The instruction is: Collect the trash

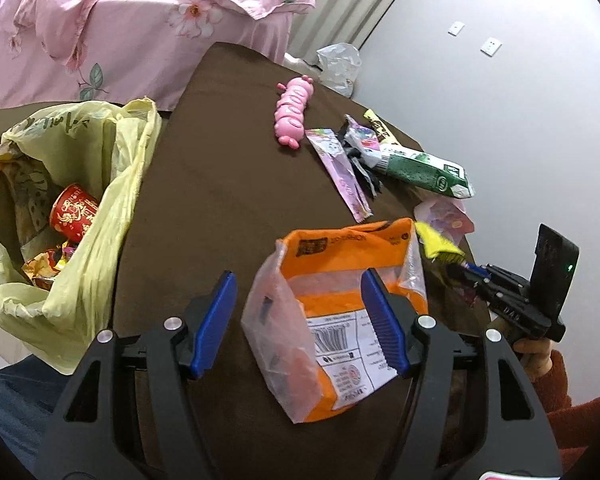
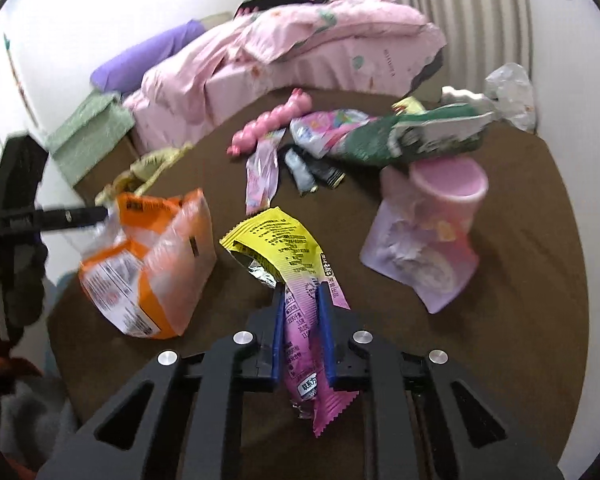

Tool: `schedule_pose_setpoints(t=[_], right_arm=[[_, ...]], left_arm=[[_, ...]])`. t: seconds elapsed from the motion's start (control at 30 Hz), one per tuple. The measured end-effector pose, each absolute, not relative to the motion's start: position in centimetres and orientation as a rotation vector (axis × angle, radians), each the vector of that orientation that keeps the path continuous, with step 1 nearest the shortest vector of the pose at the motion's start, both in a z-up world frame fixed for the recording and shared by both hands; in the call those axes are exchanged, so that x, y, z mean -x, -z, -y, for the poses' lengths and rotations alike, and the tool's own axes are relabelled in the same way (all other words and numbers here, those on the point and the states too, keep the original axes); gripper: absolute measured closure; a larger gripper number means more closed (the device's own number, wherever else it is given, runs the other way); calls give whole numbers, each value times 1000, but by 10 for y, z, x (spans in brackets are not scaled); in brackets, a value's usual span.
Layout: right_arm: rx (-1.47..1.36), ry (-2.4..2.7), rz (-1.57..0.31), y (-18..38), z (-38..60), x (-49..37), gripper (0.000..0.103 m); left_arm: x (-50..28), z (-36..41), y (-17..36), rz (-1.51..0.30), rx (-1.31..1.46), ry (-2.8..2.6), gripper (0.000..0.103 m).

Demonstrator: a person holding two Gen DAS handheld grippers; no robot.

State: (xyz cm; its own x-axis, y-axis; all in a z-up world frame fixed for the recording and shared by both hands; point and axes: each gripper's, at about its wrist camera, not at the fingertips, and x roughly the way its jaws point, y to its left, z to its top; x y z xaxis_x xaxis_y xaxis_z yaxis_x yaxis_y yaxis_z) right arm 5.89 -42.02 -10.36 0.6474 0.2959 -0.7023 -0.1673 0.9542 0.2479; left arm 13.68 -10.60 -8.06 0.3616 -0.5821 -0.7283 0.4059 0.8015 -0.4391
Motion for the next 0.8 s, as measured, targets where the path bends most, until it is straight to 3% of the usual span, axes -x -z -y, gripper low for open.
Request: schedule_pose_setpoints(t=[0.07, 0.23, 0.37, 0.53, 0.8], right_arm=[[-187, -261, -812, 99, 423, -54, 87], [-164, -257, -809, 94, 419, -47, 87], [-141, -257, -798, 88, 412, -44, 87], [-130, -263, -767, 77, 405, -43, 87], [-93, -283, -679, 41, 391, -36, 87]], left_arm=[[-134, 109, 83, -1026, 183, 636, 42], [-129, 116, 95, -1061, 135, 580, 60], [-124, 116, 96, -1067, 126, 557, 62], [-118, 114, 96, -1059, 94, 536, 73], [-113, 93, 52, -921, 123, 516, 76]])
